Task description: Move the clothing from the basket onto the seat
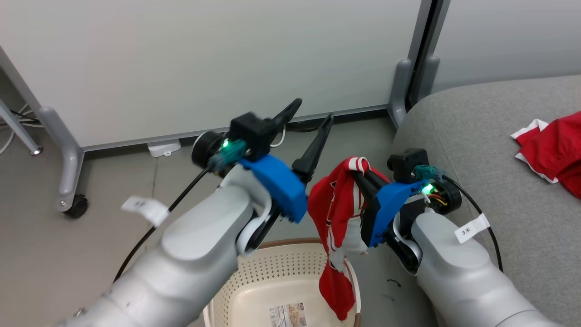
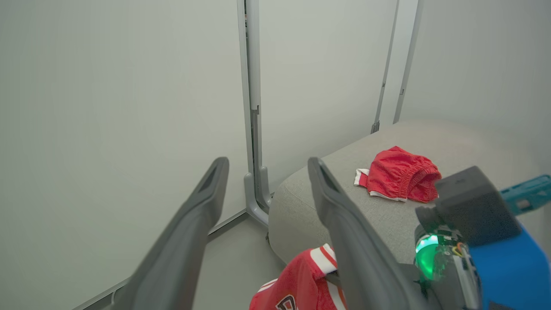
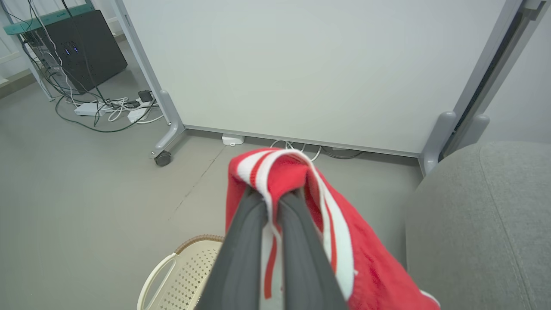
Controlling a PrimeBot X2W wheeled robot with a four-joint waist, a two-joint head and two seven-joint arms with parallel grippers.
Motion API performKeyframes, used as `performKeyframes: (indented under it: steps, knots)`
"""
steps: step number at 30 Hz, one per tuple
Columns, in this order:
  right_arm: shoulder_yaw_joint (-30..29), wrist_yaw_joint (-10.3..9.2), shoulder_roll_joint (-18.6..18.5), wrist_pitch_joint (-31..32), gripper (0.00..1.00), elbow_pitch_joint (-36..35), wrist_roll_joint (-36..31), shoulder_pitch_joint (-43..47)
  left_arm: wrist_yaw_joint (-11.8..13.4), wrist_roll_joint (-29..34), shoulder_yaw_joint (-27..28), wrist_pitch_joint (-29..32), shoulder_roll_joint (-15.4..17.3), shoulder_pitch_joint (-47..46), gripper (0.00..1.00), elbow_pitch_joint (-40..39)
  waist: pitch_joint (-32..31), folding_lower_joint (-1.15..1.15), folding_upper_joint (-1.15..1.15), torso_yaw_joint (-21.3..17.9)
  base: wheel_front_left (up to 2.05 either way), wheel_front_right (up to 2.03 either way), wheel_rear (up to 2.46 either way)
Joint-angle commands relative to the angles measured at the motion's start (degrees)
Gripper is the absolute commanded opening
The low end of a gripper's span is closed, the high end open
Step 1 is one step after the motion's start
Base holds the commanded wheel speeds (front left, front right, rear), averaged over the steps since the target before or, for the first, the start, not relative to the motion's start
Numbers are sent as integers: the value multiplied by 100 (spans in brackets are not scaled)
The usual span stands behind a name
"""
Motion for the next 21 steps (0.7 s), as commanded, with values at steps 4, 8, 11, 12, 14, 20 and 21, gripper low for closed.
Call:
performKeyframes:
  steps: [4,8,11,12,14,20,21]
  knots:
    - [-16,3,-5,-120,0,-100,-119,-217,145,714,787,-24,466,888,100,-877,71,0,0,-94,0,0,0]
    - [-26,2,-5,-141,0,-232,-196,-282,250,1298,1532,-21,843,1834,100,-1643,126,0,0,-273,0,0,0]
    - [-37,3,-6,-144,0,-357,-243,-311,299,1652,2017,-20,1046,2511,100,-2079,152,0,0,-445,0,0,0]
    - [-47,2,-6,-140,0,-403,-258,-317,303,1754,2167,-20,1094,2732,100,-2200,160,0,0,-510,0,0,0]
    - [-51,3,-5,-125,0,-505,-289,-323,313,1917,2461,-20,1165,3148,100,-2389,174,0,0,-646,0,0,0]
    - [-130,3,-4,-61,0,-841,-445,-313,270,2306,3121,-21,1240,4119,100,-2573,236,0,0,-1085,0,0,0]
    - [-149,3,-4,-37,0,-903,-466,-301,292,2369,3218,-22,1237,4220,100,-2584,249,0,0,-1163,0,0,0]
